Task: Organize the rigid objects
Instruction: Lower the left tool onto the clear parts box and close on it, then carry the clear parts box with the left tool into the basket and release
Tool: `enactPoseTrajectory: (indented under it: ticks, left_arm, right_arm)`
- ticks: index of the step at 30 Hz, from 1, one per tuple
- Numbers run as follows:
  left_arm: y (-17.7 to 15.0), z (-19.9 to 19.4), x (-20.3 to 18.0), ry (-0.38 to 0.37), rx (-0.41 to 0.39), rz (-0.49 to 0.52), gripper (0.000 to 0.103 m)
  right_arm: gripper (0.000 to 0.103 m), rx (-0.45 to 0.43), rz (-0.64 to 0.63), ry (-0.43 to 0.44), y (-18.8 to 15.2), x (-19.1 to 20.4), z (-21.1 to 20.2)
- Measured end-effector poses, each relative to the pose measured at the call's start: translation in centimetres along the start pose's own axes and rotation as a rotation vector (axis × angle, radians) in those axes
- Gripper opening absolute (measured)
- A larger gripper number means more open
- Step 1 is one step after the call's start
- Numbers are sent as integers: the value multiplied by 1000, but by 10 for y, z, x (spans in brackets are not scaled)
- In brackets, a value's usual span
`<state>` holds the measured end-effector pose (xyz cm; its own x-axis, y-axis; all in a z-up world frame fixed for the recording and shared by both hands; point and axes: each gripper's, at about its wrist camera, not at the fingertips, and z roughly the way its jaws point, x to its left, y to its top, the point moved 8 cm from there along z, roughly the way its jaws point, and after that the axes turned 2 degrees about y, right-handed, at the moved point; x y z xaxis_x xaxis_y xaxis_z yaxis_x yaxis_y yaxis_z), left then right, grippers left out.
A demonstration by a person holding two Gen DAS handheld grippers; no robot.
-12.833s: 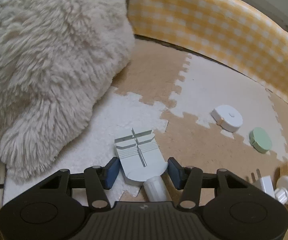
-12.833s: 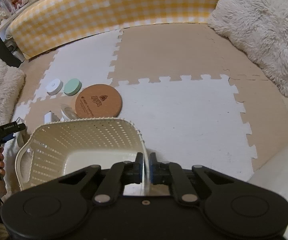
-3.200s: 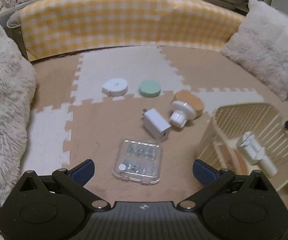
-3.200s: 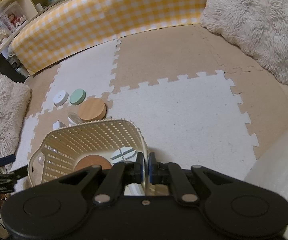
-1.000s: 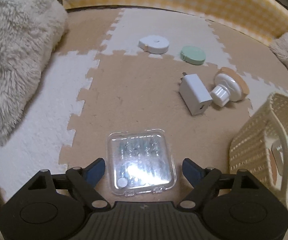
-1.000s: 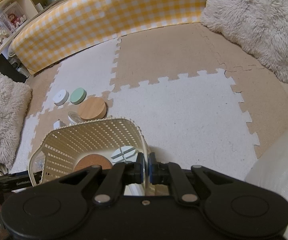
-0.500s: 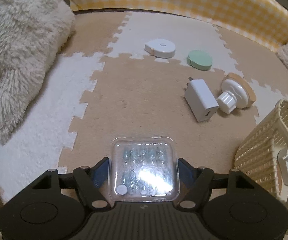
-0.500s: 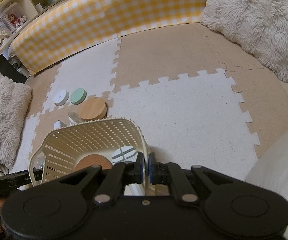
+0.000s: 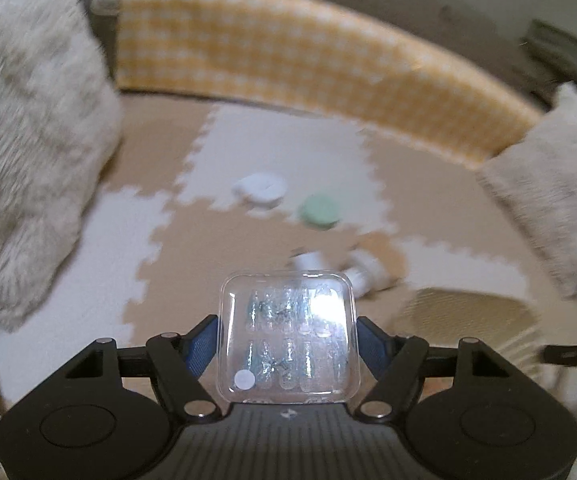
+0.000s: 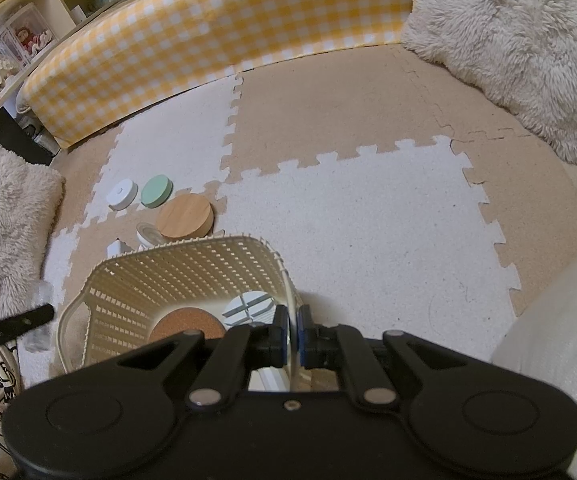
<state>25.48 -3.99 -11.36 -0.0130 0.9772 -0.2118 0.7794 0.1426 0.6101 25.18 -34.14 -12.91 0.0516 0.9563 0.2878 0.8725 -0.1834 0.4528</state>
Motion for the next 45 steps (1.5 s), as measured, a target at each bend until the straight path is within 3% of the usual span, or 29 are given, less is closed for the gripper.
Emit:
enactPoseTrajectory:
  ticks: [5, 10, 16, 24, 27, 34, 42, 45]
  left_arm:
    - [6, -24, -48, -128, -32, 29, 73]
    - [-3, -23, -91, -192, -3, 56, 73]
    - [-24, 9, -114, -165, 84, 39, 73]
    - [-43, 46, -126, -67, 130, 87, 73]
    - [-42, 49, -133, -49, 123, 118, 73]
    - [-57, 53, -144, -46, 194, 159, 73]
    - [-60, 54, -145, 8, 196, 198, 74]
    - [-60, 55, -142, 32, 206, 206, 84]
  right_arm:
    - [6, 0, 1, 1, 0, 0, 0]
    - [6, 0, 0, 0, 0, 0, 0]
    - [6, 0, 1, 1, 0, 0, 0]
    - [6, 3, 3, 5, -1, 1, 1]
    - [6, 2, 0, 7, -1, 1, 1]
    - [6, 3, 2, 8, -2, 1, 2]
    - [5, 2, 2, 13, -1, 0, 1]
    - [5, 2, 2, 14, -1, -1, 1]
